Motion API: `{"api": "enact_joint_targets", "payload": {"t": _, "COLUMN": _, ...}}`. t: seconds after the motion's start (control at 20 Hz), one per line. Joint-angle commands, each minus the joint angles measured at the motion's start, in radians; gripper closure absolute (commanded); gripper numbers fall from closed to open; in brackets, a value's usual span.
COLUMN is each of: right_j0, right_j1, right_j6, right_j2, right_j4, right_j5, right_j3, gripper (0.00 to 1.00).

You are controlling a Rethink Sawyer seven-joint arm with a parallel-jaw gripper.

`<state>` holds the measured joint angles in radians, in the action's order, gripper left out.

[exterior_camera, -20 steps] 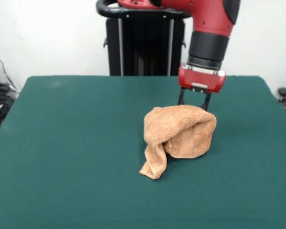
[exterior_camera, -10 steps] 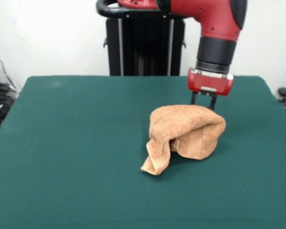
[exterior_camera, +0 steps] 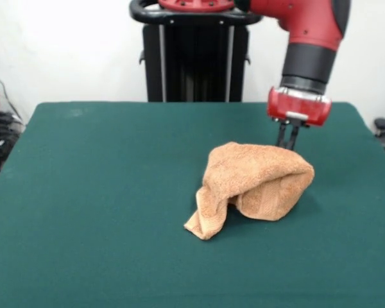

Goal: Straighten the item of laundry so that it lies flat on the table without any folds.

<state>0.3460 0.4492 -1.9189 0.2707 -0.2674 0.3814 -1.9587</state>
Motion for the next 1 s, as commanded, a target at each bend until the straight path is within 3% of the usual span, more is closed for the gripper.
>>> {"api": "enact_joint_targets", "payload": {"t": 0.05, "right_j0": 0.085, "right_j1": 0.045, "right_j6": -0.299, "right_j2": 0.029, "right_j4": -0.17, "right_j5": 0.079, "right_j3": -0.109, "gripper": 1.0}}
{"api": "enact_joint_targets", "payload": {"t": 0.3, "right_j0": 0.082, "right_j1": 0.121, "right_j6": -0.279, "right_j2": 0.033, "right_j4": -0.184, "right_j5": 0.022, "right_j3": -0.152, "gripper": 1.0}}
{"api": "enact_joint_targets", "payload": {"t": 0.65, "right_j0": 0.048, "right_j1": 0.104, "right_j6": -0.183, "right_j2": 0.023, "right_j4": -0.142, "right_j5": -0.03, "right_j3": -0.11, "gripper": 1.0}}
{"api": "enact_joint_targets", "payload": {"t": 0.7, "right_j0": 0.046, "right_j1": 0.104, "right_j6": -0.177, "right_j2": 0.021, "right_j4": -0.133, "right_j5": -0.031, "right_j3": -0.105, "gripper": 0.0}}
{"api": "enact_joint_targets", "payload": {"t": 0.85, "right_j0": 0.01, "right_j1": 0.113, "right_j6": -0.168, "right_j2": -0.011, "right_j4": -0.092, "right_j5": -0.055, "right_j3": -0.099, "gripper": 0.0}}
{"api": "enact_joint_targets", "payload": {"t": 1.0, "right_j0": -0.05, "right_j1": 0.084, "right_j6": -0.242, "right_j2": -0.087, "right_j4": -0.082, "right_j5": -0.004, "right_j3": -0.091, "gripper": 0.0}}
